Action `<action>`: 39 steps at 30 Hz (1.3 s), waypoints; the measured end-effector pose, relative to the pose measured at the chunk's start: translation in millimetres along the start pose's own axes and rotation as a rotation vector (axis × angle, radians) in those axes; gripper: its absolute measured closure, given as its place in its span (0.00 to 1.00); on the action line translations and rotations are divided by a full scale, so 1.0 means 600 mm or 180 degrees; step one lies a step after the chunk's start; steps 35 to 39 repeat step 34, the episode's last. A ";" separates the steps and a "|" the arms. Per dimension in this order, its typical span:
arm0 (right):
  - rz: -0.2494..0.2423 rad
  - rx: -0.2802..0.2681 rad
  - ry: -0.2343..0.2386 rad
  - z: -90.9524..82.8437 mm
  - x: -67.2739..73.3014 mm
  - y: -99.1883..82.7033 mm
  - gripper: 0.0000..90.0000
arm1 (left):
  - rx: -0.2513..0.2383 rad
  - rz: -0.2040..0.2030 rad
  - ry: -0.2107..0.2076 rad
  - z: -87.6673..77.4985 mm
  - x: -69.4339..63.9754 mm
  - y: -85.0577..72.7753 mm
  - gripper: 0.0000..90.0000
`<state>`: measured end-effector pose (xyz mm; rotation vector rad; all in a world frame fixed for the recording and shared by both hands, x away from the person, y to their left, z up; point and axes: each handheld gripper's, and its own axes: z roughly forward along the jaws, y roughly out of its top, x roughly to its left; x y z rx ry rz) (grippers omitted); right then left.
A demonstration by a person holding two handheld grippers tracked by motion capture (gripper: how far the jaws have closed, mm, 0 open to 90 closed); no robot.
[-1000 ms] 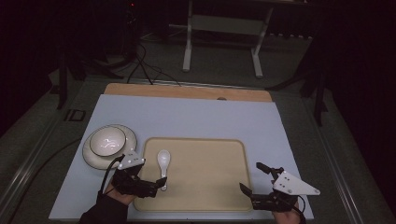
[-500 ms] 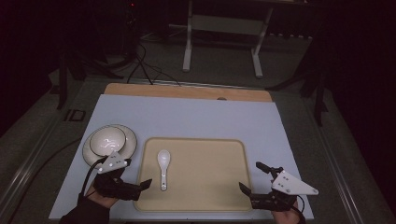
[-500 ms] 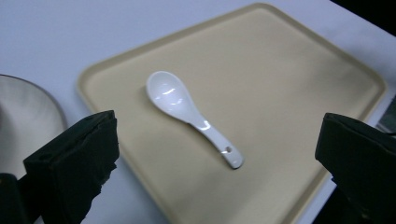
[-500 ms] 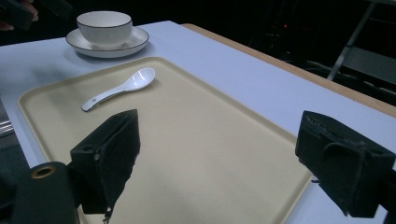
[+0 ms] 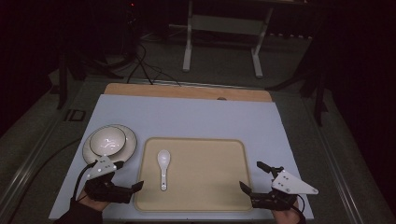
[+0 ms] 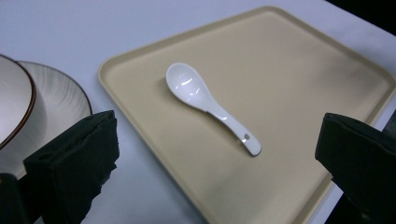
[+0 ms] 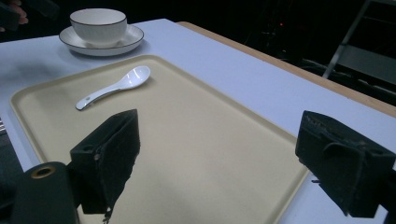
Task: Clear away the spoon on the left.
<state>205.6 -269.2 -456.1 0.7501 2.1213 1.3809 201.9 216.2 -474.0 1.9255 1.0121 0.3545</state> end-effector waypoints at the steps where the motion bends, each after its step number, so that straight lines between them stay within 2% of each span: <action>1: 0.0001 -0.0001 0.0004 0.000 0.000 0.000 0.15 | -0.0004 -0.0014 -0.0008 -0.001 0.001 -0.002 0.00; 5: -0.0003 0.0002 0.0028 0.001 0.000 -0.001 0.15 | 0.0004 -0.0047 -0.0030 -0.003 0.006 -0.012 0.00; 14: 0.0053 0.0000 0.0055 0.000 -0.004 -0.003 0.15 | 0.0006 -0.0025 -0.0076 -0.001 0.013 -0.026 0.00; 22: 0.0088 0.0067 0.0111 0.004 -0.004 -0.006 0.15 | 0.0007 0.0037 -0.0042 0.003 0.014 -0.032 0.00; 27: 0.0102 0.0066 0.0138 0.003 -0.006 -0.007 0.15 | -0.0004 -0.0051 -0.0080 0.005 0.019 -0.035 0.00; 31: 0.0135 0.0078 0.0129 0.003 -0.008 -0.008 0.15 | 0.0044 -0.0061 -0.0070 0.008 0.020 -0.037 0.00; 39: 0.0150 0.0085 0.0126 0.003 -0.009 -0.009 0.15 | 0.0036 -0.0079 -0.0068 0.009 0.021 -0.037 0.00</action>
